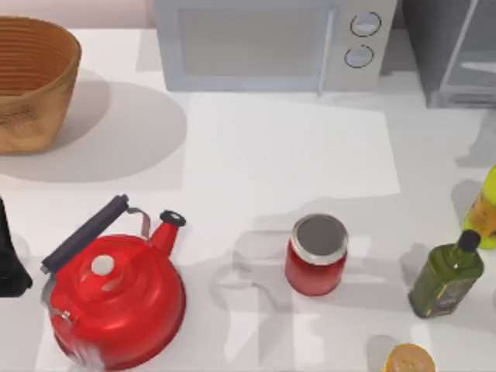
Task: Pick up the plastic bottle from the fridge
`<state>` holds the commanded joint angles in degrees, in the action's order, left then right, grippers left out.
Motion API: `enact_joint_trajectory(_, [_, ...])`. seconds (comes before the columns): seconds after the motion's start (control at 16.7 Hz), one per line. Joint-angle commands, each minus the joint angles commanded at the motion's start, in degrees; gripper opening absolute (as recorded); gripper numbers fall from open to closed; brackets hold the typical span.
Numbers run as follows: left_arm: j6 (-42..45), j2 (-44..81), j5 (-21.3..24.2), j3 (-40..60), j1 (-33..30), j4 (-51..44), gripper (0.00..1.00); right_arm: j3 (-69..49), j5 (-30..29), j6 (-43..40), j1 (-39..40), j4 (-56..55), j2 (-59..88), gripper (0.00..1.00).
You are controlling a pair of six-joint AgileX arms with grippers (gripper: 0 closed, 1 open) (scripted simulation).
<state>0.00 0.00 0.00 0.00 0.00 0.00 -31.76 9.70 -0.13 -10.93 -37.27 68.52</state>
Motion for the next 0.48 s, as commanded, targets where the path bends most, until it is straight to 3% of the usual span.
enact_joint_trajectory(0.48, [0.0,0.0,0.0,0.0,0.0,0.0,1.0,22.16,-6.33,0.38,7.06,25.75,-48.44,0.0])
